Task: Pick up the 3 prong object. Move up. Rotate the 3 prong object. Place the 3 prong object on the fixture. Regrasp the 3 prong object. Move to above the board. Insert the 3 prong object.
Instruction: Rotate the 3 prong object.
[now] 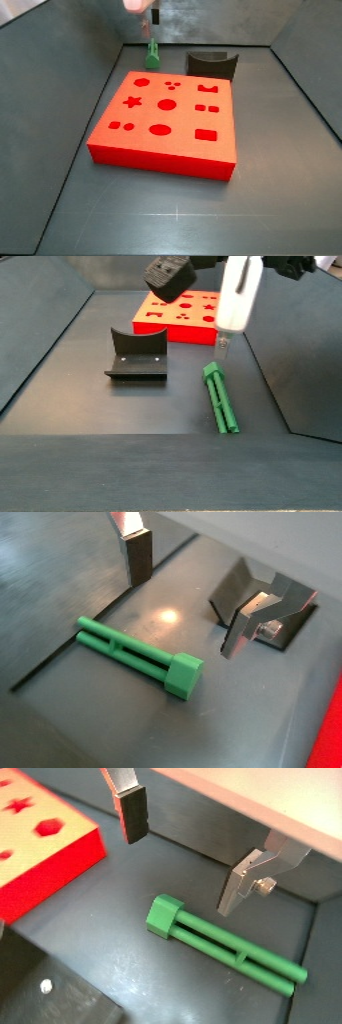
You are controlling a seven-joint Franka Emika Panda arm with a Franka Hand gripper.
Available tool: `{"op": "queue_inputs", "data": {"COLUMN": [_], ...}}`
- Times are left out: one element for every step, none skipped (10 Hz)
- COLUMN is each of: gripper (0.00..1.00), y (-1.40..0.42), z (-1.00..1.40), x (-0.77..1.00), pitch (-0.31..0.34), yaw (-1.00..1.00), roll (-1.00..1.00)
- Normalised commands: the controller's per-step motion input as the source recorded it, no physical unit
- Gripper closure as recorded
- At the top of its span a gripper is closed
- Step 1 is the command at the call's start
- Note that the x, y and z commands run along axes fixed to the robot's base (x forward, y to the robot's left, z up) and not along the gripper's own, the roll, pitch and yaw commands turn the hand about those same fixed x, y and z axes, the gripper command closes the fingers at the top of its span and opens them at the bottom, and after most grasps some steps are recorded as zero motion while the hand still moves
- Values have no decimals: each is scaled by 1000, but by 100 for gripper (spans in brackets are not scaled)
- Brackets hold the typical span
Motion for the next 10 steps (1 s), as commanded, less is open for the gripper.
{"op": "queue_inputs", "data": {"gripper": [0,0,0,0,0,0,0,0,0,0], "y": [8,8,7,7,7,7,7,7,7,7], "z": [-41,-41,-41,-41,-41,-41,-41,-41,-41,-41], "x": [35,35,36,36,36,36,36,36,36,36], "pitch": [-5,-5,-5,-5,-6,-6,-6,-7,-7,-7], "yaw": [1000,1000,1000,1000,1000,1000,1000,1000,1000,1000], "roll": [2,2,2,2,2,3,3,3,3,3]}}
